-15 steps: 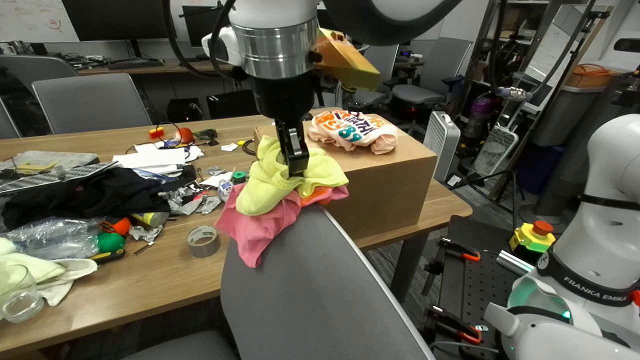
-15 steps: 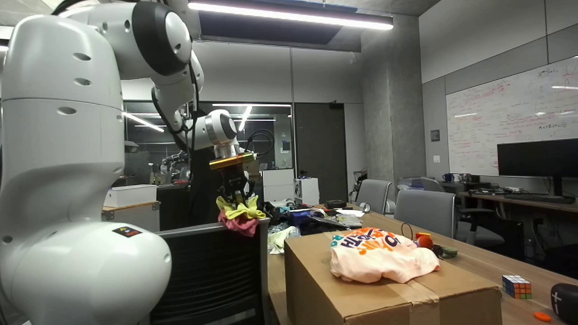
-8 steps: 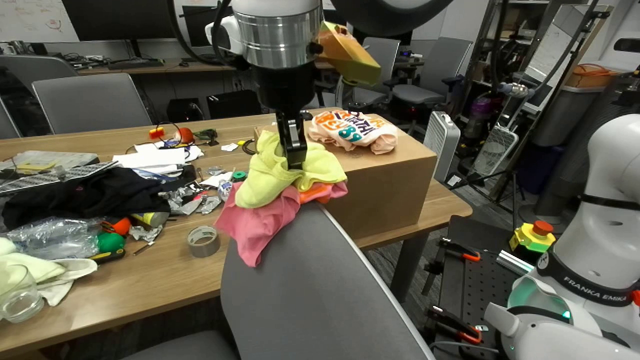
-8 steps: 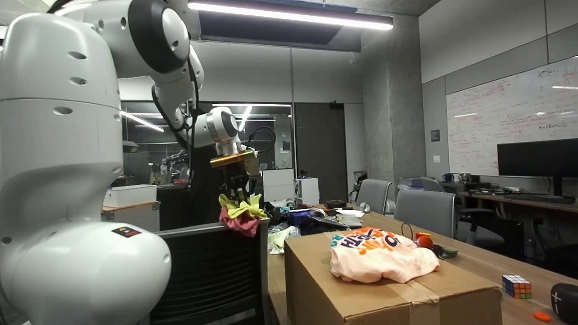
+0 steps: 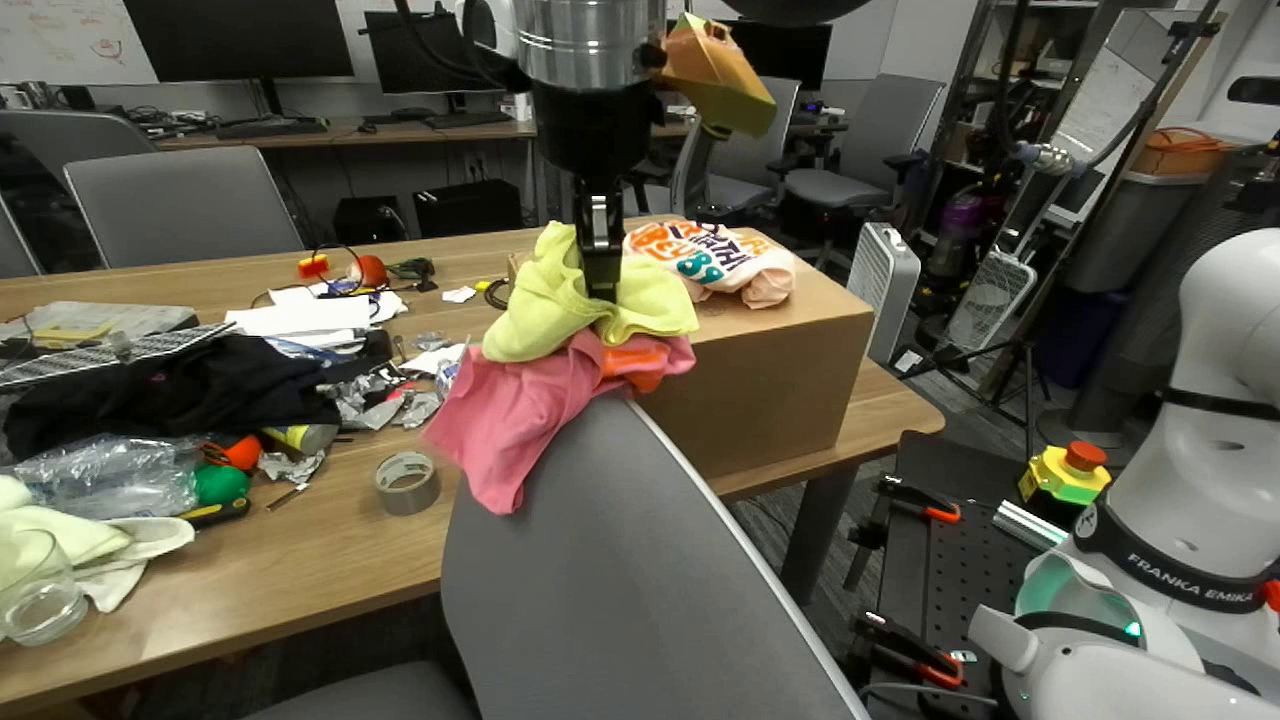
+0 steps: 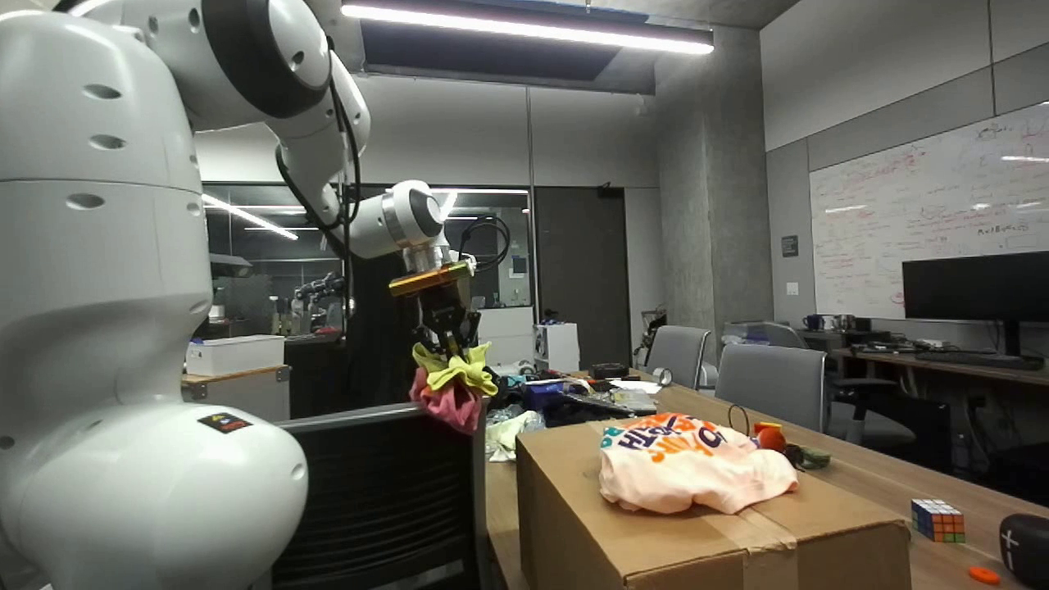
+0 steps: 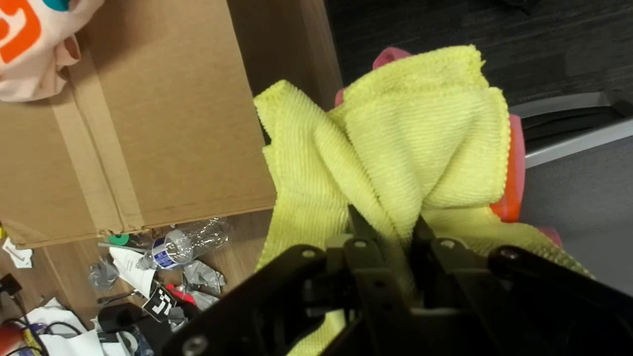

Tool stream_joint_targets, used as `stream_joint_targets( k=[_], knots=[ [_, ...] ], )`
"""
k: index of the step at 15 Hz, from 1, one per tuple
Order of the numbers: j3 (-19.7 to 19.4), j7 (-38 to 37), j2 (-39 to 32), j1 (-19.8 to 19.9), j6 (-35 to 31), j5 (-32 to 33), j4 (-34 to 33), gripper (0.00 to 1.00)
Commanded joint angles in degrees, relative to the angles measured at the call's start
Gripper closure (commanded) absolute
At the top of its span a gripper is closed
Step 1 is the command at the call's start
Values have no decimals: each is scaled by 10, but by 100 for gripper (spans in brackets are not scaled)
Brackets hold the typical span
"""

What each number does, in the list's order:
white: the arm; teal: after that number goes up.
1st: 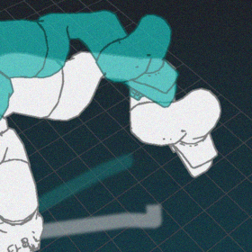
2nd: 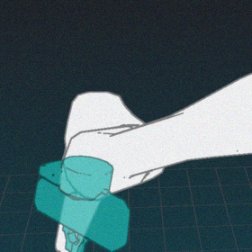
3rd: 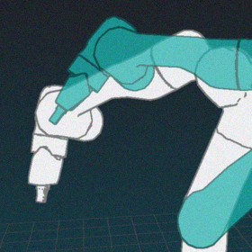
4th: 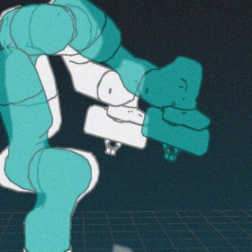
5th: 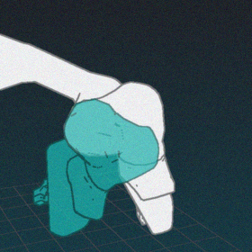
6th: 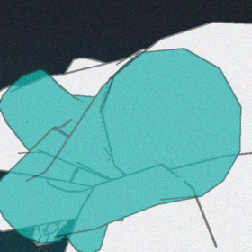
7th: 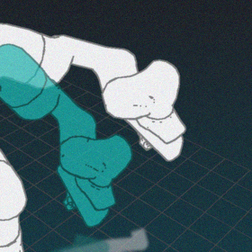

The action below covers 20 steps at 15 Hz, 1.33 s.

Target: Remove the t-shirts and yellow towel from the backrest of the chair and put them on the brown box

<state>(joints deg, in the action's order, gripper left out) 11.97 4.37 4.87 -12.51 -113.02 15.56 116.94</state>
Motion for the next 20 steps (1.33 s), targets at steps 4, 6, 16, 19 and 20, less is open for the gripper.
stream_joint_targets(
  k=[4,6,16,19,20],
  knots=[
    [5,-40,38,5,-23,48,29,92],
    [8,-45,41,3,-20,60,29,92],
    [48,-70,69,-10,-4,92,12,92],
    [52,-88,79,-5,7,101,-1,92],
    [49,-92,84,-2,11,101,-5,92]
  ],
)
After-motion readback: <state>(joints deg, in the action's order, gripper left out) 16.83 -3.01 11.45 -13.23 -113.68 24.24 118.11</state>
